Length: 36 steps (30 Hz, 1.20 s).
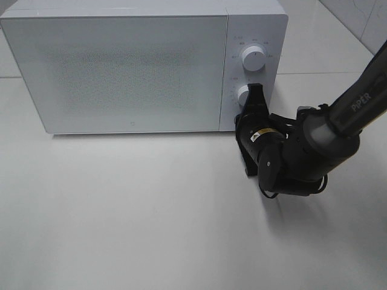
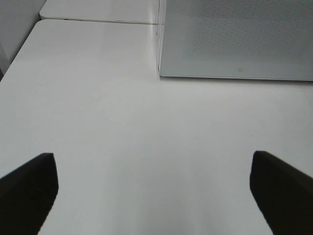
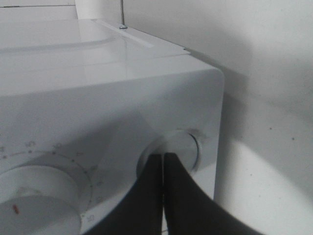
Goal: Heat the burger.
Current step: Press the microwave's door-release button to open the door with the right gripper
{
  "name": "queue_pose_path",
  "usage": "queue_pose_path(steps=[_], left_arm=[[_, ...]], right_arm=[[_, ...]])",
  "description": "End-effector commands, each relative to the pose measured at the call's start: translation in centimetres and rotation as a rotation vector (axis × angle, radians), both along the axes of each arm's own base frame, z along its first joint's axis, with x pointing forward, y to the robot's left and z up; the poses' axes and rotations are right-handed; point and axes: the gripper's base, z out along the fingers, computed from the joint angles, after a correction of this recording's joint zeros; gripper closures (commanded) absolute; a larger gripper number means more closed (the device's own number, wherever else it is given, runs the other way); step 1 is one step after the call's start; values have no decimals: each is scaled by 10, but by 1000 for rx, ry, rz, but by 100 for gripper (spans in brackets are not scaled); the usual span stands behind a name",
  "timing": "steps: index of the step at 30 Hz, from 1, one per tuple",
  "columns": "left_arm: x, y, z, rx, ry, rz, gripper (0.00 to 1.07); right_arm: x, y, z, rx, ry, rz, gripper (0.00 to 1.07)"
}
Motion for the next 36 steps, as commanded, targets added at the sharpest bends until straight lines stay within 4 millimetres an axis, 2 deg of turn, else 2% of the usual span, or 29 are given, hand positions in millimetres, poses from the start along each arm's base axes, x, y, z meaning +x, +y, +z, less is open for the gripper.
queue_pose_path(steps=[1, 13, 22, 36], left_arm=[[-2, 0, 0, -3, -21, -1, 6], [-2, 0, 0, -3, -21, -1, 6], [-2, 0, 0, -3, -21, -1, 6], [-2, 0, 0, -3, -21, -1, 6]], right_arm=[[6, 3, 7, -16, -50, 15, 107], [27, 12, 29, -42, -174, -4, 107], [56, 1, 50, -59, -262, -67, 107], [55, 3, 50, -66, -209, -47, 107]])
